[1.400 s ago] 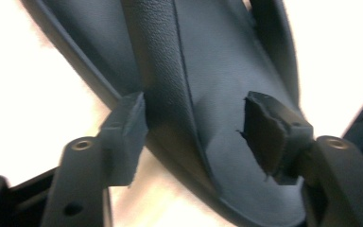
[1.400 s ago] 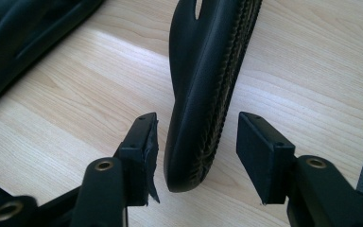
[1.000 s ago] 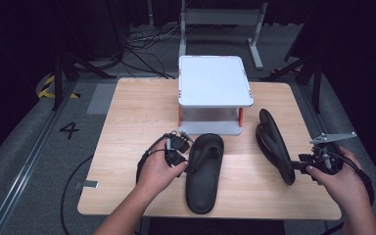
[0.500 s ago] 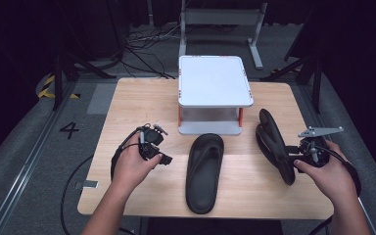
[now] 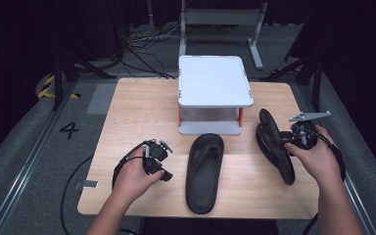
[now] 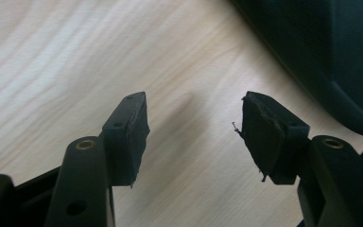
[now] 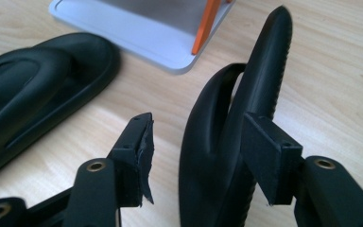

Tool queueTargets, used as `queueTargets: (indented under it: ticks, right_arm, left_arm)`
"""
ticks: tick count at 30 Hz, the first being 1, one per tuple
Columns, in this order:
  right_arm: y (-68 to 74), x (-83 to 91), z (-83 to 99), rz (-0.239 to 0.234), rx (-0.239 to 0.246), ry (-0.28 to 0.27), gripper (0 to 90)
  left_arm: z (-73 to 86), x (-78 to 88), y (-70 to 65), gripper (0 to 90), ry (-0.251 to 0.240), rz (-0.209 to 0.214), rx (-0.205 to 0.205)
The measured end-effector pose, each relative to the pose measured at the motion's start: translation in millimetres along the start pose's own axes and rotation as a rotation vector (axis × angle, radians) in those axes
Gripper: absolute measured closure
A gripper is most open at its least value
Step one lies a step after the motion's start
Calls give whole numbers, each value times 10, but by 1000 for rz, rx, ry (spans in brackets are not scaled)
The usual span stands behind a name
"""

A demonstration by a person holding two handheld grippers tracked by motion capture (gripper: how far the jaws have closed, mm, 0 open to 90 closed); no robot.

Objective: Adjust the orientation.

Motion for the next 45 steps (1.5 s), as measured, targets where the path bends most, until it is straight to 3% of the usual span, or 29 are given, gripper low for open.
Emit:
queueTargets:
  ticks: [6, 16, 19, 24, 28, 32, 37, 40, 42, 45]
  right_arm:
    - [-86, -126, -136, 34, 4, 23, 478]
    - [-244, -360, -207, 122, -2, 108, 534]
    - [-281, -416, -146, 151, 17, 176, 573]
    - [-284, -404, -136, 160, -33, 186, 623]
    - [-264, -378, -138, 169, -39, 188, 647]
    - [-99, -295, -148, 114, -96, 171, 650]
    - [263, -162, -119, -16, -172, 158, 650]
    - [406, -149, -87, -47, -172, 169, 650]
    - [608, -200, -15, -62, -135, 204, 650]
    - [743, -254, 11, -80, -129, 228, 650]
  left_arm:
    - [20, -82, -82, 429, 29, 13, -29]
    - [19, -69, -45, 428, 30, 14, -28]
    - [34, -72, -36, 428, 40, 9, -46]
    - [30, -45, -39, 428, 36, 14, -41]
    - [32, -30, -22, 427, 36, 10, -45]
    - [32, -9, -5, 428, 30, 6, -33]
    - [30, -19, -8, 429, 30, 7, -40]
    - [28, -21, -12, 430, 33, 7, -39]
    - [18, -20, -16, 430, 25, 10, -39]
    - [15, -7, -8, 431, 22, 7, -36]
Point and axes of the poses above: each handheld gripper's, and its own axes: x roughly backward along the jaws, z roughly out of its underside, y roughly to its left, the point moved 8 cm from there along -x, roughly forward along the jaws, and after that the axes turned 4 degrees about -y, right-handed, at the moved point
